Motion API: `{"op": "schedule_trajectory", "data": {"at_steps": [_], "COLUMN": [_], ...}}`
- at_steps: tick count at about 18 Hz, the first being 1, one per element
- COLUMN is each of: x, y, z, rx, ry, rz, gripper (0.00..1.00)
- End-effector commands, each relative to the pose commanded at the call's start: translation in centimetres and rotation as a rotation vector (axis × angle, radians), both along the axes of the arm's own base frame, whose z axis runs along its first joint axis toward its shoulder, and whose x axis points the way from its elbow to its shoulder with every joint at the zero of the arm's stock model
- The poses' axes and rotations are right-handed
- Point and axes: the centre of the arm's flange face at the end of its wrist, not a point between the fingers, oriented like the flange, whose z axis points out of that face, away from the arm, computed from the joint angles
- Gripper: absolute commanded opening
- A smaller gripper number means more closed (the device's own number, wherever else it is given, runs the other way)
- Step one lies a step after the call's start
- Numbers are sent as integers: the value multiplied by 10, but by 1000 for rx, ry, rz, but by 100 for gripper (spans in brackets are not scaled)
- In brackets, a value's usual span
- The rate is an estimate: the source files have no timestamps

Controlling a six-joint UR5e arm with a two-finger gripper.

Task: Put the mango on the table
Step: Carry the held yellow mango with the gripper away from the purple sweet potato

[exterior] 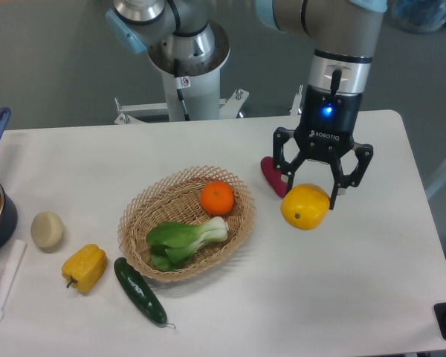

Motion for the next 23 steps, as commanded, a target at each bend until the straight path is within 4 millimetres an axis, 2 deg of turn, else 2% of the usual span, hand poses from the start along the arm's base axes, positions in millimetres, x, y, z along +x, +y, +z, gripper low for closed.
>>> {"op": "schedule_trajectory", "data": {"at_steps": [8,13,20,23], "x": [-9,-21,-38,-50], "y": [-2,-8,-15,-15], "z": [-4,-26,-47,-74], "rx": [-9,-109,-233,-301], "ry": [5,50,121,113], "rz": [5,-11,-68,-72], "gripper": [44,44,44,44]}}
